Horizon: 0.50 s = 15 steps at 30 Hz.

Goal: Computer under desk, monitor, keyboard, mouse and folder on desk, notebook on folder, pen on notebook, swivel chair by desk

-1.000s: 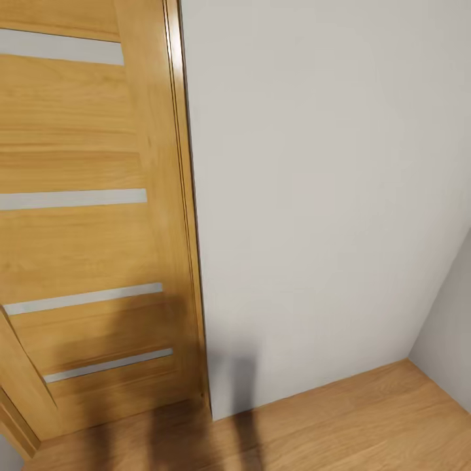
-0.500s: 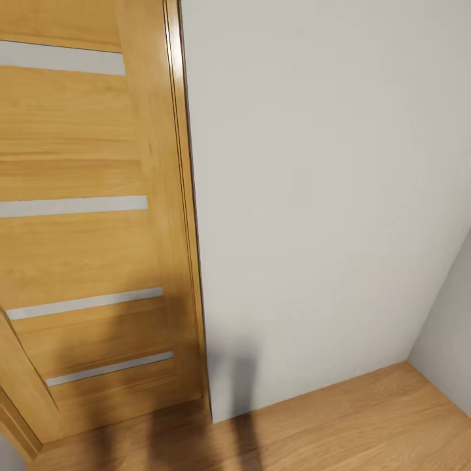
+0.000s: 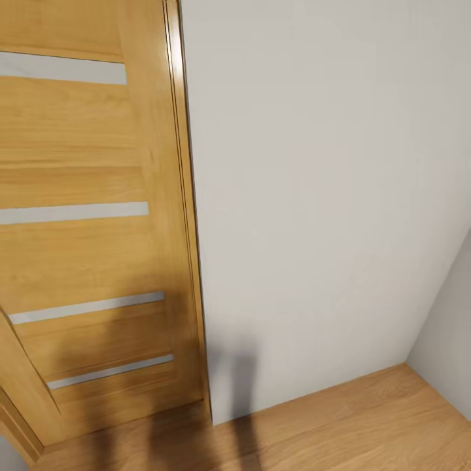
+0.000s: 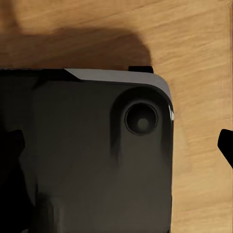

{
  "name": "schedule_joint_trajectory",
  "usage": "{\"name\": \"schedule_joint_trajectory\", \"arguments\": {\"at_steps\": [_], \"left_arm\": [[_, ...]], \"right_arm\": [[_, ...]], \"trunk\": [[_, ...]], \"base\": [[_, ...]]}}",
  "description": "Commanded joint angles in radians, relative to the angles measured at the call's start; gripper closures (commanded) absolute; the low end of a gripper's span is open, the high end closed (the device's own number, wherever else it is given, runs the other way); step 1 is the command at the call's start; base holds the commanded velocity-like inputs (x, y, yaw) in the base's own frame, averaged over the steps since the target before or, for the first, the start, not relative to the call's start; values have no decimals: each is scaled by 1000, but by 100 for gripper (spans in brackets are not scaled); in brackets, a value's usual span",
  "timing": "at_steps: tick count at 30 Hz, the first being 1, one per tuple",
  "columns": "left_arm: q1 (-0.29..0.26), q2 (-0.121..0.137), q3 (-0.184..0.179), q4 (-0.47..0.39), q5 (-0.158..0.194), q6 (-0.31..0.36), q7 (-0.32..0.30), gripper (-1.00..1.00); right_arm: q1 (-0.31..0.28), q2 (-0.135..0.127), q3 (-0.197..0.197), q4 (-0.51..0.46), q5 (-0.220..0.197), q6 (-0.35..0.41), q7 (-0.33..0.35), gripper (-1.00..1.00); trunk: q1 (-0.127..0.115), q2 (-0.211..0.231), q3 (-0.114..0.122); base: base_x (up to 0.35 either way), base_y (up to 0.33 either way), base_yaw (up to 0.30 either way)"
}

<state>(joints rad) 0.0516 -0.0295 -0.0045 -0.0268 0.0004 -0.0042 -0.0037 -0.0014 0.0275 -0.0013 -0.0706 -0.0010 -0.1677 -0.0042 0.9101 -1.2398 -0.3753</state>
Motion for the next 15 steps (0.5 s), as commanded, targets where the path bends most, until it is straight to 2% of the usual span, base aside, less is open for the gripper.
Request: {"name": "schedule_joint_trajectory", "arguments": {"at_steps": [1,2,3,15], "left_arm": [[1,-1,-1,-2,0,0,0,-100],[1,-2,-1,-3,0,-1,-1,-100],[1,-4,-1,-8,0,-1,-1,-100],[1,-4,-3,-47,-1,0,-1,-100]], "right_arm": [[0,0,0,0,0,-9,0,-100],[0,0,0,0,0,-14,0,-100],[0,0,0,0,0,-243,0,-100],[0,0,0,0,0,-243,0,-100]], "trunk": [[-4,7,2],[-8,14,6],[-12,21,9],[-58,105,46]], "base": [[0,0,0],[0,0,0],[0,0,0],[0,0,0]]}}
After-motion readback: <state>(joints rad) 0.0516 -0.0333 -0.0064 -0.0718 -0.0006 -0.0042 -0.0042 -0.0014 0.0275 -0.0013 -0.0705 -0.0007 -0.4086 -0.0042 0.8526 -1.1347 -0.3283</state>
